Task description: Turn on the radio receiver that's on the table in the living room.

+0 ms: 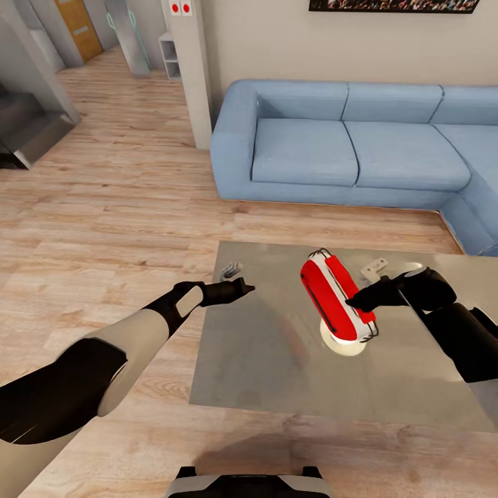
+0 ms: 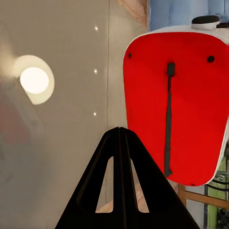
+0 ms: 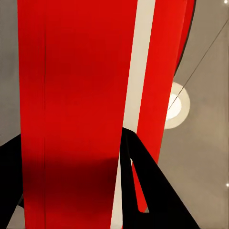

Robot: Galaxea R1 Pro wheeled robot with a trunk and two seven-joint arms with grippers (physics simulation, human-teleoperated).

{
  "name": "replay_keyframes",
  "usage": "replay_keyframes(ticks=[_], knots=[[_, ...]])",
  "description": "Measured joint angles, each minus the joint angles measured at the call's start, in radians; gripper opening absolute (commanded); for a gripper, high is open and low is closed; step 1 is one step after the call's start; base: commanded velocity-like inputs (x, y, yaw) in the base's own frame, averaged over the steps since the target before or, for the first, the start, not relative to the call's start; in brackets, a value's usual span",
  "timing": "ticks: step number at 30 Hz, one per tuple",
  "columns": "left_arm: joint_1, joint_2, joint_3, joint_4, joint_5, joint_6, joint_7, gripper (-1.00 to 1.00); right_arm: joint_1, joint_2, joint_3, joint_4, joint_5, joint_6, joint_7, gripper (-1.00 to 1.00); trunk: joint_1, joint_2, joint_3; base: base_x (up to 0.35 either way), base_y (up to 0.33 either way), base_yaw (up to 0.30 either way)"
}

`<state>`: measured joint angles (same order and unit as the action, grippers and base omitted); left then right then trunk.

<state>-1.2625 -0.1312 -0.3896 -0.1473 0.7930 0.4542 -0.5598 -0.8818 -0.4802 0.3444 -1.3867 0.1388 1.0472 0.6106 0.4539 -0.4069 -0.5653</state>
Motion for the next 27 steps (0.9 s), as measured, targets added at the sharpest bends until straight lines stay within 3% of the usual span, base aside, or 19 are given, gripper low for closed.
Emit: replay_keyframes(ticks=[4,9,12,14,20,27], knots=[[0.0,0.001,0.0,0.001,0.002,0.001,0.0,-1.0,0.0,0.001,0.002,0.067,0.01,-0.001,-0.001,-1.0,0.0,0.0,0.0,0.0,0.0,0.0],[0.0,0.0,0.0,0.001,0.003,0.001,0.001,-1.0,-0.002,0.039,0.004,0.227,0.0,0.0,-0.016,-1.0,0.0,0.0,0.0,0.0,0.0,0.0],[0.0,0.001,0.0,0.001,0.003,0.002,0.001,-1.0,-0.003,0.05,0.003,0.305,0.021,-0.06,-0.055,-1.0,0.0,0.0,0.0,0.0,0.0,0.0],[0.0,0.001,0.0,0.001,0.002,0.002,0.001,-1.0,-0.003,0.052,0.003,0.323,0.0,-0.077,-0.07,-1.0,0.0,0.0,0.0,0.0,0.0,0.0],[0.0,-0.001,0.0,0.0,-0.001,0.003,0.001,-1.0,-0.003,0.053,0.001,0.335,0.002,-0.106,-0.082,-1.0,0.0,0.0,0.0,0.0,0.0,0.0],[0.0,-0.001,0.0,0.0,0.0,0.004,0.001,-1.0,-0.003,0.061,0.0,0.341,-0.001,-0.198,-0.107,-1.0,0.0,0.0,0.0,0.0,0.0,0.0]])
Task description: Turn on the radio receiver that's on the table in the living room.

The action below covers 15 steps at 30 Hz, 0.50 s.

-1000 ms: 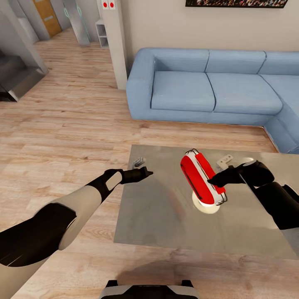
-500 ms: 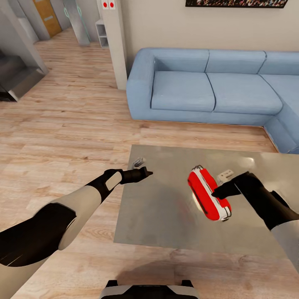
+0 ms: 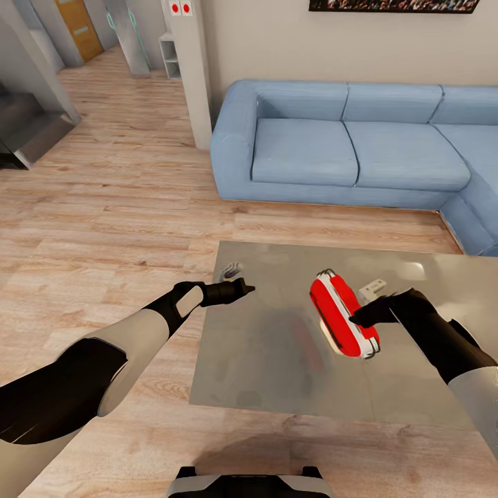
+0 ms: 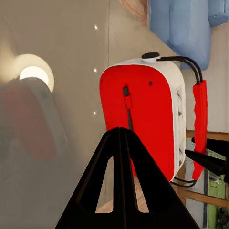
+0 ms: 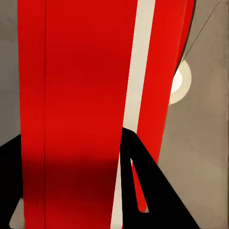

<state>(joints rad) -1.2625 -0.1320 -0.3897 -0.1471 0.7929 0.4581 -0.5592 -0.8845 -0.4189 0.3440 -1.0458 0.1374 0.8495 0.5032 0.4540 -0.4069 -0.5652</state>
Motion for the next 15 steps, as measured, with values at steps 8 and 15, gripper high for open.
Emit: replay_keyframes(ticks=[8,15], knots=[[0.0,0.0,0.0,0.0,-0.001,0.0,0.0,-1.0,0.005,0.01,0.001,0.034,0.0,-0.094,-0.038,-1.0,0.0,0.0,0.0,0.0,0.0,0.0],[0.0,0.0,0.0,0.0,-0.001,0.001,-0.001,-1.0,0.006,0.031,0.001,0.142,-0.02,-0.165,-0.086,-1.0,0.0,0.0,0.0,0.0,0.0,0.0]])
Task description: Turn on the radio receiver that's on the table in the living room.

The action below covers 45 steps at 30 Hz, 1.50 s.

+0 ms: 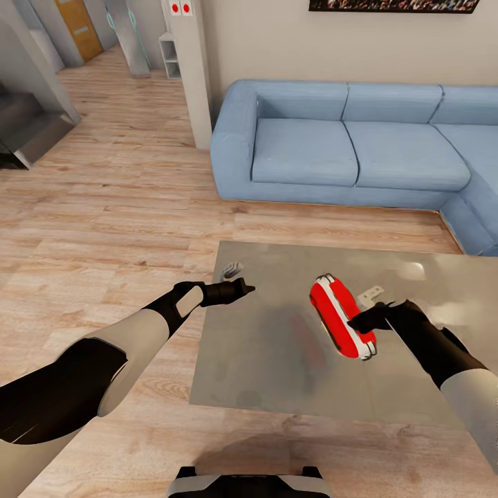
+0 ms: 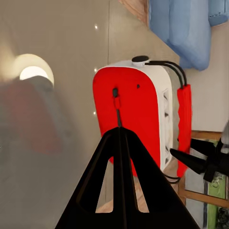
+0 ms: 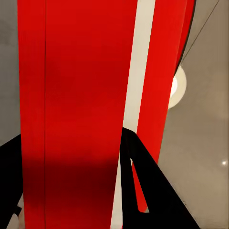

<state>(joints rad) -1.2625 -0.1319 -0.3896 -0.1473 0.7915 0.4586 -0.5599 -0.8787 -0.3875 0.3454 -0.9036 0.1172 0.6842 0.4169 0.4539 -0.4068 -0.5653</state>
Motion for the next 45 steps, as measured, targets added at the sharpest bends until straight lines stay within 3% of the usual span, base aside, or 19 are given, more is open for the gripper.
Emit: replay_keyframes(ticks=[8,45], knots=[[0.0,0.0,0.0,0.0,0.0,0.0,0.0,-1.0,0.0,-0.001,0.0,0.016,-0.021,-0.013,-0.011,-1.0,0.0,0.0,0.0,0.0,0.0,0.0],[0.0,-0.001,0.0,-0.002,0.0,-0.001,0.0,-1.0,0.0,-0.008,0.0,0.036,-0.024,-0.014,-0.013,-1.0,0.0,0.0,0.0,0.0,0.0,0.0]])
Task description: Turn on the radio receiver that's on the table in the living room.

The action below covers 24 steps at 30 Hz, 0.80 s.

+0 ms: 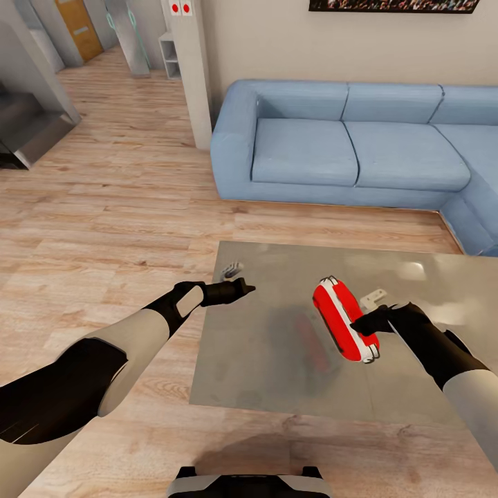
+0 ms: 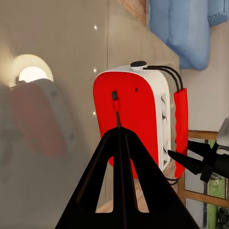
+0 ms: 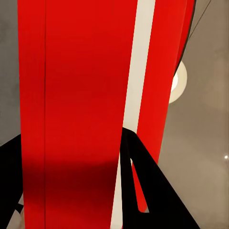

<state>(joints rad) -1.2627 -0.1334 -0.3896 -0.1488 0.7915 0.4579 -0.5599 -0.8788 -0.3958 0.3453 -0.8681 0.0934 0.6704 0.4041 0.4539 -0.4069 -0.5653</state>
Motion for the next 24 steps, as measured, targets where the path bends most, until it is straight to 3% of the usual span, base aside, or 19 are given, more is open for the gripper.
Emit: replay_keyframes(ticks=[24], knots=[[0.0,0.001,0.001,0.002,-0.002,0.001,-0.003,-1.0,0.002,0.004,0.005,0.003,0.001,-0.002,-0.002,-1.0,0.0,0.0,0.0,0.0,0.0,0.0]])
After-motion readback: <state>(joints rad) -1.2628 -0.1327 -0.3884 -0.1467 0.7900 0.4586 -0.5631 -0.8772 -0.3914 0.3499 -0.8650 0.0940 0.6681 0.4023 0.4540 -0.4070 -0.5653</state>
